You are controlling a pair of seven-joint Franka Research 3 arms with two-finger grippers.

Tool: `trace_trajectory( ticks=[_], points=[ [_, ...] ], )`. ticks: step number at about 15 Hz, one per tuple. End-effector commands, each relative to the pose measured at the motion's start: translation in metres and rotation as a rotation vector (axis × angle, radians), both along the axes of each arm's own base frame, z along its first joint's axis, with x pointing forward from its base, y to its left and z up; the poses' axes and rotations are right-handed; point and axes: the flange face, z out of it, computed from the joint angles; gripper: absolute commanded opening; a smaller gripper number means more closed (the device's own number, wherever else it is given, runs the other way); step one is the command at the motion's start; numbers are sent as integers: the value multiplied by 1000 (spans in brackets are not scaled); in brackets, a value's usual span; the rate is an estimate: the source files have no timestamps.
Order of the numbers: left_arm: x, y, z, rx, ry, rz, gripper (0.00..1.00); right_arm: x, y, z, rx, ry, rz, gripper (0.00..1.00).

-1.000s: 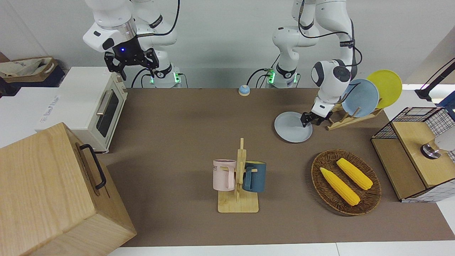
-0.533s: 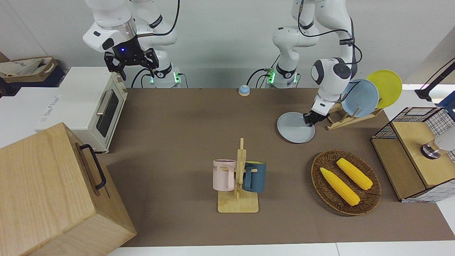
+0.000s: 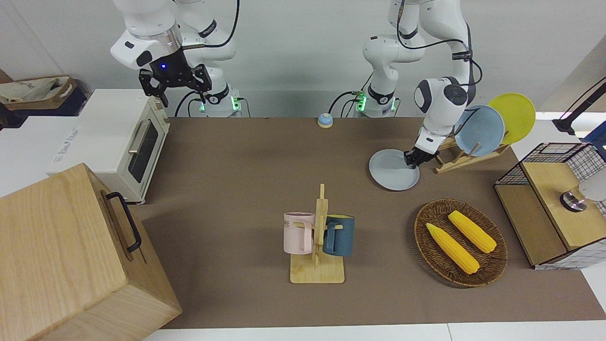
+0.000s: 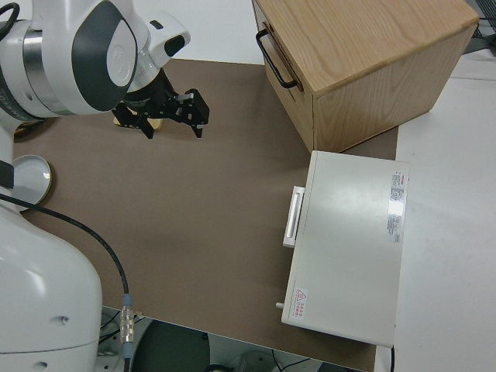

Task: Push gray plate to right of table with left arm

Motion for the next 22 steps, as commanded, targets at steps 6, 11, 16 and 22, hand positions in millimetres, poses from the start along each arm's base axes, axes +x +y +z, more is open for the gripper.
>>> trace_trajectory(
  ticks=[6,11,16,22],
  points=[
    [1,-72,-29,7,34,48,0,-3,-2,4,4,5,-17,983],
    [-1,-138,-29,10,29,95,0,-3,-1,4,2,4,-15,983],
    [-6,-221,-36,16,26,161,0,-3,-1,4,4,5,-15,983],
    [-20,-327,-49,20,12,230,0,-3,-2,4,4,5,-17,983]
  ],
)
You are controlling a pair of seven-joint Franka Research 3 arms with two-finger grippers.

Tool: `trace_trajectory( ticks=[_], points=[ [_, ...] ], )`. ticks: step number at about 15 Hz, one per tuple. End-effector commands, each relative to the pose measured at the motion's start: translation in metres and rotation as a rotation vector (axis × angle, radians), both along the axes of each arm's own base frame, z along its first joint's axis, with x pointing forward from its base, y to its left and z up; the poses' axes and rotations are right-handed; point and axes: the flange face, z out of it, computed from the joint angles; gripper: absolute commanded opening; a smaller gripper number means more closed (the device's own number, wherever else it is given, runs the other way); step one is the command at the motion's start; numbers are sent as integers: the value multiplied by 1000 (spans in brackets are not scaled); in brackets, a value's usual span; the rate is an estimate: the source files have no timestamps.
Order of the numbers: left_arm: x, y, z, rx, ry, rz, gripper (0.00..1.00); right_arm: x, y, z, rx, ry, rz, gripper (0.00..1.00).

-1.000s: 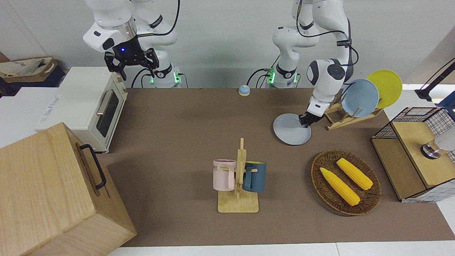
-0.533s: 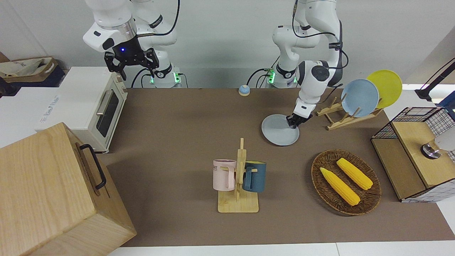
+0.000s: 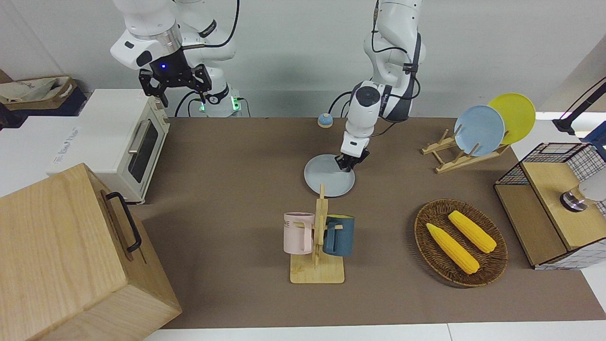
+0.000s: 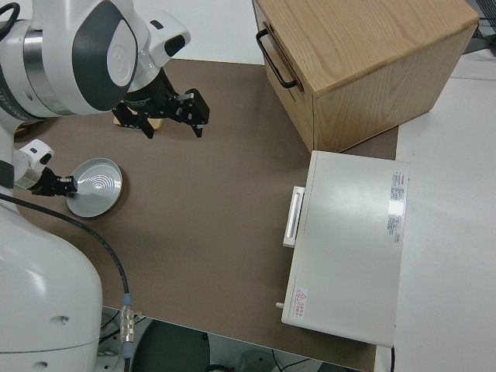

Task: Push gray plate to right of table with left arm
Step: 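Push the gray plate with the left gripper away from the basket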

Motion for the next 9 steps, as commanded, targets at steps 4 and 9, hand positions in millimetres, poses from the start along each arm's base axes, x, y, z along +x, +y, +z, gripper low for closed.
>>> trace_trajectory(
  ticks=[4,9],
  points=[
    [-18,-114,-39,16,7,70,0,-3,-2,4,4,5,-17,983],
    [-39,-159,-34,-1,-7,83,0,-3,-2,4,4,5,-17,983]
  ],
)
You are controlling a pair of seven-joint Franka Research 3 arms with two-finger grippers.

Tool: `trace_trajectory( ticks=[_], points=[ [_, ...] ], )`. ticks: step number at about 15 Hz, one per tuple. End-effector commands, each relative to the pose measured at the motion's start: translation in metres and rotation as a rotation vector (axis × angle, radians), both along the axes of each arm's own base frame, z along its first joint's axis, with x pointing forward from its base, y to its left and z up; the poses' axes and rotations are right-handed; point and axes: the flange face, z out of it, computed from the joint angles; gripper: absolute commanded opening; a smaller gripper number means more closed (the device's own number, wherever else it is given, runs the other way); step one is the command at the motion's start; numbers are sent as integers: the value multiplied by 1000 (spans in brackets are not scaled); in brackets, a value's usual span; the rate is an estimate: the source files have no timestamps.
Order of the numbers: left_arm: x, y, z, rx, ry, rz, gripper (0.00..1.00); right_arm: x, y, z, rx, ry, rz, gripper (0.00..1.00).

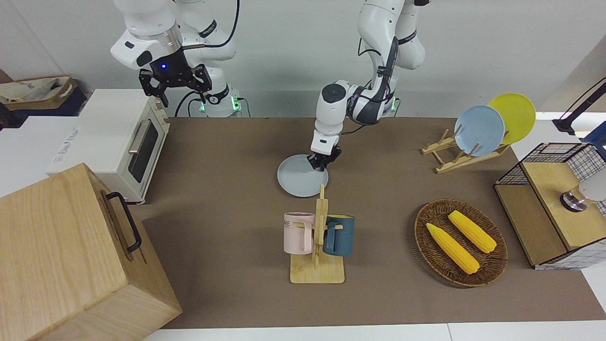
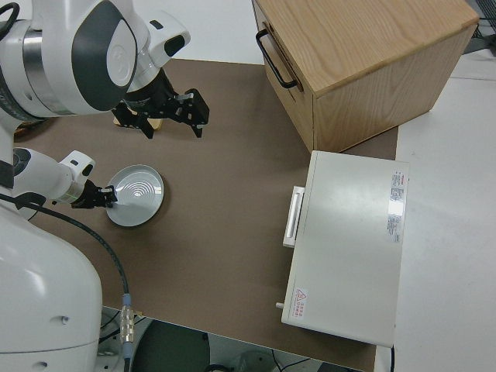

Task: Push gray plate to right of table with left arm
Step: 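Push the gray plate with the left gripper away from the basket, then lift the left gripper off the gray plate and pull it back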

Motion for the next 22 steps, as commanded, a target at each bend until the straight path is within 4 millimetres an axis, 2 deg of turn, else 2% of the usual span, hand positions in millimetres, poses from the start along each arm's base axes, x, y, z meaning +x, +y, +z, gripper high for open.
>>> trace_trajectory(
  ticks=[1,2,4,5,6,7,8,9,15,18,20,22],
  points=[
    [-17,-47,-38,26,19,19,0,-3,-1,4,4,5,-15,983],
    [-19,-58,-38,20,16,19,0,-3,-2,4,4,5,-17,983],
    [-15,-63,-40,22,12,17,0,-3,-1,4,4,5,-15,983],
    [-14,-61,-40,23,13,16,101,-3,-2,4,4,5,-17,983],
    [-11,-59,-39,27,14,15,504,-3,-1,4,2,4,-15,983],
    [-10,-56,-37,49,22,-6,771,-3,-2,4,2,4,-17,983],
    [-7,-55,-30,81,28,-46,933,-3,-2,4,2,4,-17,983],
    [-2,-55,-23,109,47,-79,989,-3,-2,4,4,5,-17,983],
    [18,-56,23,133,106,-81,993,-3,-2,4,4,5,-17,983],
    [22,-46,53,116,106,-92,993,-3,-1,4,2,4,-15,983],
    [25,-35,83,97,91,-94,993,-3,-2,4,2,4,-17,983],
    [27,-14,122,91,90,-101,993,-3,-1,4,2,4,-15,983]
  ],
)
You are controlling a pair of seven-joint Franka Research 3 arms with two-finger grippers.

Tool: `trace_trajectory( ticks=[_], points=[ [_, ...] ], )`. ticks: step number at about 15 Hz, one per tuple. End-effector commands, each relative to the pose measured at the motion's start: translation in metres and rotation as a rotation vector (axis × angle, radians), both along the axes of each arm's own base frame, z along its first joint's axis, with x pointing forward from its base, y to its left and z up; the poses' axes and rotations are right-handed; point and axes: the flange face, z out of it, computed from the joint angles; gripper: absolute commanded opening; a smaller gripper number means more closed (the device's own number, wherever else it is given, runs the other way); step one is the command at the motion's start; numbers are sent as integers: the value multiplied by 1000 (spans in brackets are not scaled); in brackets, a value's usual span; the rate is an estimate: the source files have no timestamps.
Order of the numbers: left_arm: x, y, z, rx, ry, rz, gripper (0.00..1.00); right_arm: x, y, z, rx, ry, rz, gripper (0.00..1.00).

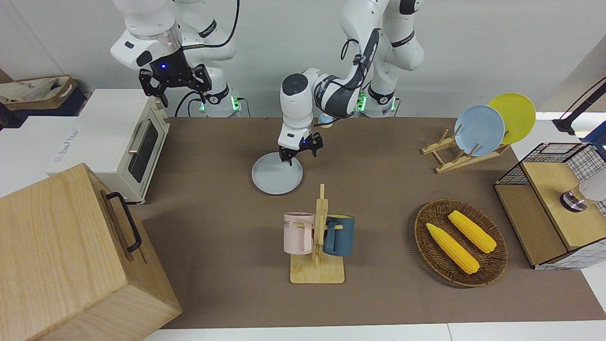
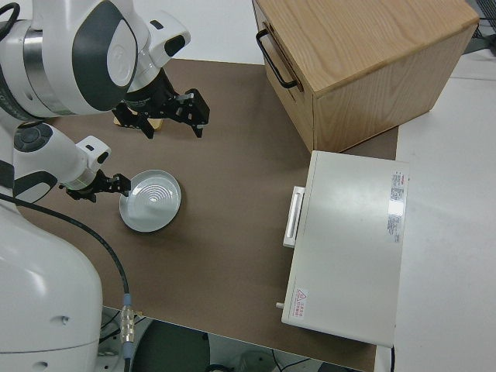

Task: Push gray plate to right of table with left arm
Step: 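Lift the left gripper off the gray plate and pull it back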

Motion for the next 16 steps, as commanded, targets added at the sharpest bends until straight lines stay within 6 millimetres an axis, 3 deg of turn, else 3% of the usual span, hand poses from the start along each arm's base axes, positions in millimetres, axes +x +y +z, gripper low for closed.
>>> trace_trajectory(
  ticks=[1,4,8,11,16],
  points=[
    [-2,43,78,-12,25,-37,993,-3,-2,4,4,5,-17,983],
    [4,91,147,-24,21,-49,993,-3,-1,4,2,4,-15,983],
    [22,146,208,-15,38,3,993,-3,-2,4,4,5,-17,983],
    [35,185,222,16,29,-1,993,-3,-2,4,4,5,-17,983],
    [73,274,226,-9,26,-63,993,-3,-1,4,4,5,-15,983]
  ],
)
